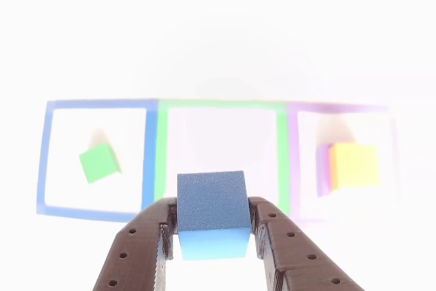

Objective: Tower of hanoi

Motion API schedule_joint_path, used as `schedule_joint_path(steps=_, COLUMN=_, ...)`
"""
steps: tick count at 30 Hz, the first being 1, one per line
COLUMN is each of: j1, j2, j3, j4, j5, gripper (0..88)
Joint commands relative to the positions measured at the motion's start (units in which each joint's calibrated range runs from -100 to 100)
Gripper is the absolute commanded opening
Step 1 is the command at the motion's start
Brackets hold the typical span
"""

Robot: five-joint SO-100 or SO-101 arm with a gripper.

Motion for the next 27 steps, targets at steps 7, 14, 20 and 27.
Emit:
schedule_joint_path(steps=7, j1=-10.3, j2=-2.4, j3=-16.5, j4=13.0, j5=-0.8, gripper=1.2)
schedule_joint_path(steps=14, j1=-14.6, j2=-2.6, j3=-18.1, j4=13.2, j5=-0.8, gripper=1.2)
schedule_joint_path(steps=20, j1=-16.5, j2=-2.4, j3=-16.4, j4=12.1, j5=0.0, gripper=1.2)
schedule_joint_path(steps=27, j1=-17.4, j2=-5.3, j3=5.2, j4=-7.0, j5=0.0, gripper=1.2)
